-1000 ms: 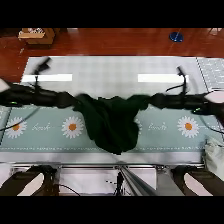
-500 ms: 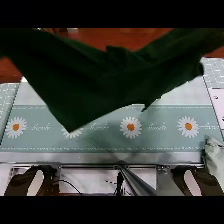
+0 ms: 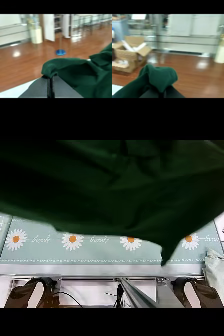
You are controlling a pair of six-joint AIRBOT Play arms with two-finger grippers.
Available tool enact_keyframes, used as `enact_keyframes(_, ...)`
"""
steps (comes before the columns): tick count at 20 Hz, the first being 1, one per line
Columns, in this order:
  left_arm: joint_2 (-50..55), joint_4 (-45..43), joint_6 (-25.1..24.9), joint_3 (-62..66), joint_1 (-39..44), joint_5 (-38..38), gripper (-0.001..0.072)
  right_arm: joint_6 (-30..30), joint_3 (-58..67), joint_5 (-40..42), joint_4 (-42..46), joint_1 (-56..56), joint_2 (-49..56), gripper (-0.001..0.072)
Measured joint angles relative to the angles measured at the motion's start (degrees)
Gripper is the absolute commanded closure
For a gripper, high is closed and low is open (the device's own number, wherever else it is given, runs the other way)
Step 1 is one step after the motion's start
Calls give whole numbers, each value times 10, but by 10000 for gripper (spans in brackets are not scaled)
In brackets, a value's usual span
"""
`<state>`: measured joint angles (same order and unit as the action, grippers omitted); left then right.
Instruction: Fold the shirts.
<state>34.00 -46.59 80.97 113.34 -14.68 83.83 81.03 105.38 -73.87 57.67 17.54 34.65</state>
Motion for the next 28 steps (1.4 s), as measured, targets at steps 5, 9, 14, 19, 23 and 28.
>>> enact_keyframes(5,0,-42,76,88,0,134,685,40,102,-162,58,0,1,667)
enact_keyframes(9,-2,-50,108,64,0,188,686,57,96,-263,75,1,21,668)
enact_keyframes(14,-7,-71,82,-143,0,209,686,57,-80,-294,65,0,63,668)
enact_keyframes(19,13,-98,10,-425,0,123,686,50,-278,-165,77,-59,171,667)
enact_keyframes(23,82,-102,-42,-553,1,-16,685,27,-327,4,69,-129,311,667)
enact_keyframes(28,196,-104,-80,-594,1,-155,684,11,-342,234,4,-173,438,667)
